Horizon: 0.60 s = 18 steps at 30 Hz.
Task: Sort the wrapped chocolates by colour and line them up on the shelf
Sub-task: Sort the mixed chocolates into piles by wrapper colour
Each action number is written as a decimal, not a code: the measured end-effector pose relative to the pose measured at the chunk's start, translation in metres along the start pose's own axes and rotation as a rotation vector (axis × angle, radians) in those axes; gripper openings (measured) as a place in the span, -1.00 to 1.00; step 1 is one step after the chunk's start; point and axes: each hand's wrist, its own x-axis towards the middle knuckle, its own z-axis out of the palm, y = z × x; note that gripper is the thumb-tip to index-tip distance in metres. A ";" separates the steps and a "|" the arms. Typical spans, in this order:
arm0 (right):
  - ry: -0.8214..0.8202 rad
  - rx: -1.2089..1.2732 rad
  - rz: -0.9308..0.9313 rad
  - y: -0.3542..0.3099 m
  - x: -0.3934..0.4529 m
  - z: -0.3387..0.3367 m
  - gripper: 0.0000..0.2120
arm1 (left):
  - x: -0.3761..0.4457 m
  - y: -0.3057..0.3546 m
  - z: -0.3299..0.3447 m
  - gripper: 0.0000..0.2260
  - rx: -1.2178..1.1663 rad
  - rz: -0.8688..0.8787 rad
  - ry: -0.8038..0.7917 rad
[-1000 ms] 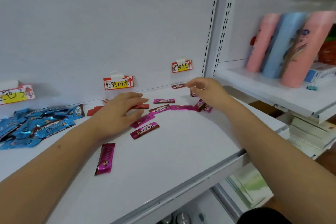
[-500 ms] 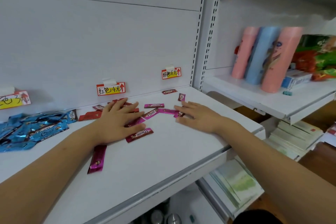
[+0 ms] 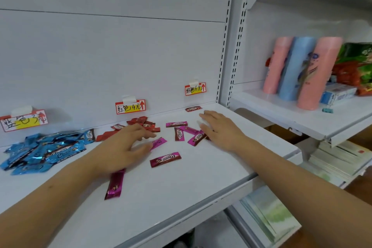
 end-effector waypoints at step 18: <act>0.069 -0.212 0.026 -0.012 0.124 0.023 -0.82 | 0.005 -0.041 -0.011 -0.85 -0.027 -0.082 0.115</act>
